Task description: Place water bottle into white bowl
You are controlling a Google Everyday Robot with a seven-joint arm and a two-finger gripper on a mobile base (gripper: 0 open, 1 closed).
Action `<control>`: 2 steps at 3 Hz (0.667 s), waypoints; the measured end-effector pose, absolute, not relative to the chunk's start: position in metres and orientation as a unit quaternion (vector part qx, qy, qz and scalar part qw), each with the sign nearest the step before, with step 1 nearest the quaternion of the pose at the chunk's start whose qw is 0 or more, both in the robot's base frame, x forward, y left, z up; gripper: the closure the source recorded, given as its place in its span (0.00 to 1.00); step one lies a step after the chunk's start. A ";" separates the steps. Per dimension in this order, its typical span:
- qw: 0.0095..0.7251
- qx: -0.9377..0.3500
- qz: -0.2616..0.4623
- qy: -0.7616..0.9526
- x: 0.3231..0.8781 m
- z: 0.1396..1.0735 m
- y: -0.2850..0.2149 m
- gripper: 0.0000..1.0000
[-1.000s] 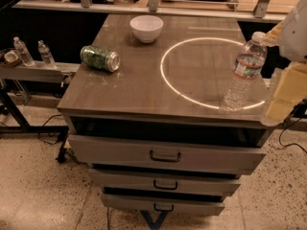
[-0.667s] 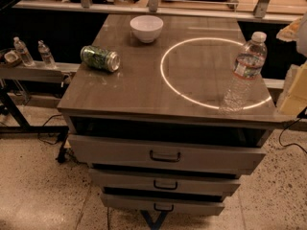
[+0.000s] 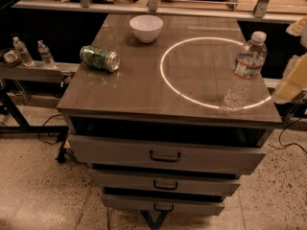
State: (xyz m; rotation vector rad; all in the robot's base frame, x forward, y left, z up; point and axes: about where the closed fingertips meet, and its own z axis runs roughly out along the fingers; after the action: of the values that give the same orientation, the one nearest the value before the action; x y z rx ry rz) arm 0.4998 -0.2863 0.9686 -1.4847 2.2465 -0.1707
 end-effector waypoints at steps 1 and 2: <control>0.245 -0.520 0.002 0.818 0.526 0.944 -0.276 0.00; 0.269 -0.500 0.063 0.821 0.547 0.928 -0.267 0.00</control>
Offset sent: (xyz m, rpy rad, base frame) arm 0.0724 0.0278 -0.0544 0.4433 0.0837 -0.0197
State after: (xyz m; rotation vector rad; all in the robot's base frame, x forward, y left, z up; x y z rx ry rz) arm 0.5469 -0.2671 0.9284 -1.3471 2.2147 0.1699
